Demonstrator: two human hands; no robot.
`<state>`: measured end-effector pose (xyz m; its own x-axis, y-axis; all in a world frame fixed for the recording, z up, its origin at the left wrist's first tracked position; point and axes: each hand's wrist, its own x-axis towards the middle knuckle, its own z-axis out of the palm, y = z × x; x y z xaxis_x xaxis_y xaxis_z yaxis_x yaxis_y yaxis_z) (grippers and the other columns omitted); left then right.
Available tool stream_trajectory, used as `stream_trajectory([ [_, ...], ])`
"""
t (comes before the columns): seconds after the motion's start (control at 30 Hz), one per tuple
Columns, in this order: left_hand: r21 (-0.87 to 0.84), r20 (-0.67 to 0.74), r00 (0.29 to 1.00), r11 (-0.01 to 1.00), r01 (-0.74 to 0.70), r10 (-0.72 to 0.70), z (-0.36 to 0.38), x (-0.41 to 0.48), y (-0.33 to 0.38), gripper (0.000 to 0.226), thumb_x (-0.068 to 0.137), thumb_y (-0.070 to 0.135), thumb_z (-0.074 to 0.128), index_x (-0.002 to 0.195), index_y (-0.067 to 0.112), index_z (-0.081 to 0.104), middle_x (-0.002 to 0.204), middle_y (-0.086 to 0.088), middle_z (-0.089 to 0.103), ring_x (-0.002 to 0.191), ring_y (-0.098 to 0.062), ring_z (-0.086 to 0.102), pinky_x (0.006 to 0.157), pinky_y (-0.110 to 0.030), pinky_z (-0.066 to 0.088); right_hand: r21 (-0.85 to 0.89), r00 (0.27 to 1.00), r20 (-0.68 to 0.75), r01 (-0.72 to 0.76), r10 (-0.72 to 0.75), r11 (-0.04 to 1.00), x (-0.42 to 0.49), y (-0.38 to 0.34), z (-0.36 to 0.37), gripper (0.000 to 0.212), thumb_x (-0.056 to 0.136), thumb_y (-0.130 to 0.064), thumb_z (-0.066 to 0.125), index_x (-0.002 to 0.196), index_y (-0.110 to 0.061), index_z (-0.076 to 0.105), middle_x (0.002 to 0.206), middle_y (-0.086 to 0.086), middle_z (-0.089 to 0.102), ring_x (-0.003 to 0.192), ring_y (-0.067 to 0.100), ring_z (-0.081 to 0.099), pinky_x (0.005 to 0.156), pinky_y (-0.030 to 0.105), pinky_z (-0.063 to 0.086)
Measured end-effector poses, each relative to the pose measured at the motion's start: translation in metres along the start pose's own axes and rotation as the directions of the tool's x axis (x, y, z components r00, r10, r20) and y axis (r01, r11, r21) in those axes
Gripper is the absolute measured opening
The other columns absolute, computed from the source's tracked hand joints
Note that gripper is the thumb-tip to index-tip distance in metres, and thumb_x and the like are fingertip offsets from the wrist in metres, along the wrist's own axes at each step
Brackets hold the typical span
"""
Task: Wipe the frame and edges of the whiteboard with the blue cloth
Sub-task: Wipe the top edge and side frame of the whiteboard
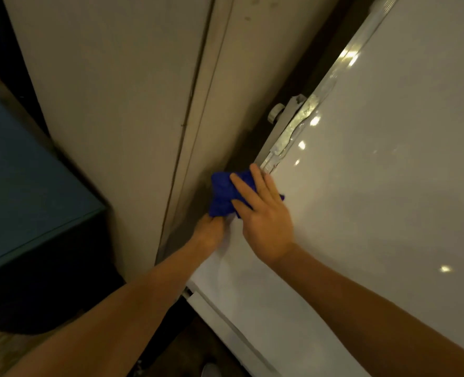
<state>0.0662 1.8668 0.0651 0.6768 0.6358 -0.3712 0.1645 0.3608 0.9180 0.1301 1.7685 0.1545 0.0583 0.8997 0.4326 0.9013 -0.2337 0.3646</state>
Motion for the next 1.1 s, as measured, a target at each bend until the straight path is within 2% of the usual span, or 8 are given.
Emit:
stream_trajectory([
  [0.13, 0.156, 0.037, 0.982, 0.970, -0.188, 0.185, 0.004, -0.011, 0.017, 0.026, 0.099, 0.041, 0.042, 0.087, 0.027, 0.060, 0.092, -0.001, 0.063, 0.081, -0.012, 0.058, 0.072, -0.029, 0.043, -0.020, 0.998, -0.058, 0.021, -0.022, 1.000, 0.015, 0.034, -0.026, 0.028, 0.084, -0.013, 0.063, 0.111, -0.014, 0.071, 0.146, 0.010, 0.048, 0.142, 0.042, 0.027, 0.119, 0.051, 0.012],
  [0.33, 0.462, 0.189, 0.869, 0.740, -0.489, 0.457, 0.008, -0.021, 0.068, 0.062, 0.087, 0.072, 0.025, 0.063, 0.024, 0.055, 0.053, 0.004, 0.056, 0.046, -0.005, 0.052, 0.047, -0.020, 0.040, -0.068, 0.913, -0.300, -0.311, 0.278, 0.948, 0.051, 0.130, -0.115, 0.027, 0.085, -0.012, 0.065, 0.113, -0.013, 0.066, 0.148, 0.011, 0.044, 0.143, 0.038, 0.024, 0.117, 0.055, 0.018],
  [0.47, 0.628, 0.179, 0.592, 0.372, -0.684, 0.786, 0.018, -0.025, 0.143, 0.057, 0.096, 0.059, 0.029, 0.060, 0.022, 0.054, 0.052, 0.004, 0.056, 0.042, -0.012, 0.051, 0.041, -0.030, 0.044, -0.099, 0.948, -0.246, -0.230, 0.200, 0.968, 0.077, 0.143, -0.147, 0.040, 0.083, -0.018, 0.065, 0.124, -0.017, 0.061, 0.142, 0.012, 0.047, 0.131, 0.037, 0.036, 0.108, 0.050, 0.035],
  [0.6, 0.683, 0.105, 0.317, 0.163, -0.712, 0.943, 0.054, -0.042, 0.201, 0.033, 0.094, 0.038, 0.037, 0.109, 0.013, 0.053, 0.110, -0.008, 0.059, 0.095, -0.022, 0.056, 0.076, -0.037, 0.053, -0.297, 0.992, 0.096, 0.107, -0.082, 0.949, 0.082, 0.141, -0.141, 0.044, 0.095, -0.038, 0.046, 0.136, -0.022, 0.056, 0.156, 0.007, 0.034, 0.146, 0.034, 0.018, 0.119, 0.048, 0.015],
  [0.7, 0.757, 0.103, 0.348, 0.154, -0.635, 0.932, 0.084, -0.049, 0.224, 0.070, 0.094, 0.057, 0.026, 0.146, 0.010, 0.027, 0.153, -0.016, 0.032, 0.137, -0.032, 0.034, 0.110, -0.045, 0.038, -0.441, 1.000, 0.014, -0.005, 0.012, 0.897, 0.117, 0.191, -0.177, 0.050, 0.097, -0.044, 0.037, 0.138, -0.020, 0.054, 0.159, 0.006, 0.026, 0.148, 0.033, 0.010, 0.120, 0.051, 0.008],
  [0.83, 0.785, 0.206, 0.402, 0.095, -0.613, 0.892, 0.114, -0.037, 0.238, 0.095, 0.082, 0.084, 0.010, 0.147, 0.025, -0.025, 0.161, -0.004, -0.021, 0.149, -0.027, -0.012, 0.118, -0.042, 0.001, -0.461, 0.926, -0.213, -0.378, 0.313, 0.803, 0.166, 0.255, -0.232, 0.063, 0.095, -0.053, 0.035, 0.145, -0.017, 0.040, 0.161, 0.008, 0.019, 0.148, 0.036, 0.003, 0.119, 0.053, 0.005],
  [1.0, 0.819, 0.281, 0.408, 0.005, -0.574, 0.868, 0.120, -0.024, 0.236, 0.095, 0.086, 0.079, 0.022, 0.153, 0.013, 0.010, 0.159, -0.018, 0.019, 0.147, -0.035, 0.020, 0.118, -0.047, 0.017, -0.470, 0.994, 0.090, 0.091, -0.055, 0.878, 0.140, 0.215, -0.186, 0.054, 0.098, -0.057, 0.027, 0.148, -0.038, 0.033, 0.155, 0.006, 0.034, 0.143, 0.041, 0.022, 0.116, 0.058, 0.014],
  [1.1, 0.808, 0.345, 0.383, -0.063, -0.586, 0.857, 0.121, -0.018, 0.238, 0.096, 0.087, 0.079, 0.017, 0.154, 0.013, 0.001, 0.162, -0.016, 0.007, 0.149, -0.034, 0.009, 0.118, -0.047, 0.013, -0.507, 0.998, 0.051, 0.051, -0.030, 0.860, 0.150, 0.242, -0.204, 0.053, 0.101, -0.052, 0.022, 0.143, -0.030, 0.044, 0.150, 0.004, 0.043, 0.142, 0.034, 0.029, 0.117, 0.053, 0.016],
])
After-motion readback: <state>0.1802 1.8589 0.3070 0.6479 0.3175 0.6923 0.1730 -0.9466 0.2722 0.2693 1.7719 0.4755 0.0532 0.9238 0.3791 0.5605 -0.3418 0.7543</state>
